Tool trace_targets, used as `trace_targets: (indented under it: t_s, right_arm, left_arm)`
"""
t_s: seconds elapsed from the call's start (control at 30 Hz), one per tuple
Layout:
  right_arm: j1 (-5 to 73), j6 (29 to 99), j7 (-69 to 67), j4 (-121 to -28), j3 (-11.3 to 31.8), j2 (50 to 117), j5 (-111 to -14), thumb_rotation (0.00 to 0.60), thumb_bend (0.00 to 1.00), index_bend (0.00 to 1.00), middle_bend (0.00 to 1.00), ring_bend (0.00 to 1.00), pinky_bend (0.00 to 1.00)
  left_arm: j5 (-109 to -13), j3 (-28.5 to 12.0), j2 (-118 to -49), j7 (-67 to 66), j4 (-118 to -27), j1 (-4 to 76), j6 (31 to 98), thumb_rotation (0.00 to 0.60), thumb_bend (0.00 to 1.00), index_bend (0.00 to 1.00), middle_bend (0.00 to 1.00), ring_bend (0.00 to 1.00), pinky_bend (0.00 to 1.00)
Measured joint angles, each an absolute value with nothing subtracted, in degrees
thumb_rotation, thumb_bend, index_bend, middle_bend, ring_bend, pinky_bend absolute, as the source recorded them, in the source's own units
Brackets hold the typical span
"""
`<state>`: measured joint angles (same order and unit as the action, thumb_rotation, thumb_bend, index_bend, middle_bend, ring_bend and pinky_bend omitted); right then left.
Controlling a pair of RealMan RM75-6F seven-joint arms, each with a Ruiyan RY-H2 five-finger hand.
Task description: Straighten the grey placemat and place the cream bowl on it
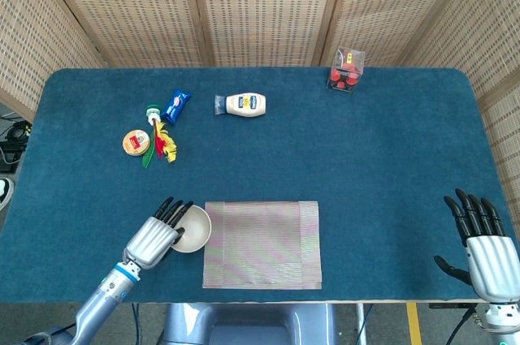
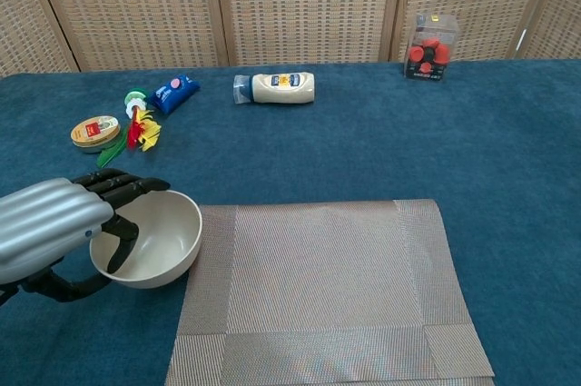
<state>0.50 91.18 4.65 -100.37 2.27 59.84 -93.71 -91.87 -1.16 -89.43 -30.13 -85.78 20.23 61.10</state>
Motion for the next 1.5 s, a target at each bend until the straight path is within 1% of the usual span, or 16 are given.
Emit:
trace_targets:
  t_s: [0.17, 0.43, 0.6, 0.67, 0.8, 0.97, 1.03, 1.1, 1.17, 1.2, 1.37, 1.47, 1.5]
  right_arm:
    - [0.46, 91.37, 4.44, -100.33, 2.18, 59.86, -93.96, 0.600, 0.00, 0.06, 0.00, 0.00, 0.00]
    - [0.55, 91.01, 5.68, -100.57, 1.70, 60.23, -94.63, 0.600, 0.00, 0.06, 0.00, 0.00, 0.00]
    - [0.61, 90.87, 6.30, -100.63, 1.66, 60.44, -94.63, 0.600, 0.00, 0.06, 0.00, 0.00, 0.00]
    - [0.61, 90.84, 6.57, -100.69, 1.58, 60.53, -94.72, 0.600, 0.00, 0.06, 0.00, 0.00, 0.00]
    - [0.56, 90.87, 6.93, -100.75, 1.45, 60.67, -94.88, 0.600, 0.00, 0.06, 0.00, 0.00, 0.00]
    - [0.60, 90.73, 7.13, -100.72, 1.43, 60.78, -94.79, 0.600, 0.00, 0.06, 0.00, 0.00, 0.00]
    - [0.65, 90.63, 7.18, -100.69, 1.46, 60.81, -94.69, 0.600, 0.00, 0.06, 0.00, 0.00, 0.00]
    - [0.67, 90.57, 7.19, -100.68, 1.45, 60.82, -94.68, 0.600, 0.00, 0.06, 0.00, 0.00, 0.00]
    - [0.68, 90.59, 7.17, -100.67, 1.47, 60.82, -94.65, 0.600, 0.00, 0.06, 0.00, 0.00, 0.00]
    - [0.67, 90.63, 7.14, -100.69, 1.48, 60.81, -94.64, 0.600, 0.00, 0.06, 0.00, 0.00, 0.00]
    - [0.61, 90.84, 7.05, -100.80, 1.49, 60.78, -94.72, 0.600, 0.00, 0.06, 0.00, 0.00, 0.00]
    - [0.62, 90.82, 7.07, -100.81, 1.43, 60.75, -94.84, 0.600, 0.00, 0.06, 0.00, 0.00, 0.00]
    - [0.62, 90.81, 7.03, -100.81, 1.43, 60.74, -94.82, 0.600, 0.00, 0.06, 0.00, 0.00, 0.00]
  left_arm:
    - [-90.03, -2.38, -88.09, -29.83, -86.25, 19.90, 63.02, 0.600, 0.44, 0.68, 0.00, 0.00, 0.00]
    - [-83.94, -6.27, -82.53, -24.98, -85.57, 19.32, 65.01, 0.600, 0.44, 0.69, 0.00, 0.00, 0.00]
    - [-76.17, -8.43, -79.56, -19.64, -81.00, 19.04, 62.71, 0.600, 0.44, 0.69, 0.00, 0.00, 0.00]
    - [-74.44, -8.83, -79.10, -17.31, -78.73, 19.04, 61.60, 0.600, 0.44, 0.69, 0.00, 0.00, 0.00]
    - [-71.63, -9.35, -79.19, -13.31, -73.85, 19.18, 59.44, 0.600, 0.44, 0.69, 0.00, 0.00, 0.00]
    - [-69.17, -9.57, -80.38, -11.16, -69.91, 19.51, 57.36, 0.600, 0.44, 0.68, 0.00, 0.00, 0.00]
    - [-68.26, -9.63, -81.02, -10.71, -68.52, 19.65, 56.83, 0.600, 0.43, 0.63, 0.00, 0.00, 0.00]
    - [-67.14, -9.68, -81.51, -10.61, -67.61, 19.76, 56.29, 0.600, 0.19, 0.30, 0.00, 0.00, 0.00]
    - [-66.34, -9.59, -81.65, -10.99, -67.25, 19.87, 55.60, 0.600, 0.01, 0.04, 0.00, 0.00, 0.00]
    - [-66.00, -9.46, -81.60, -11.43, -67.13, 19.94, 55.11, 0.600, 0.00, 0.00, 0.00, 0.00, 0.00]
    - [-66.71, -9.87, -81.03, -8.81, -68.13, 19.64, 56.24, 0.600, 0.00, 0.00, 0.00, 0.00, 0.00]
    - [-70.00, -10.16, -79.80, -3.42, -69.81, 18.95, 60.10, 0.600, 0.00, 0.00, 0.00, 0.00, 0.00]
    - [-71.93, -10.20, -79.14, -1.20, -70.71, 18.59, 62.29, 0.600, 0.00, 0.01, 0.00, 0.00, 0.00]
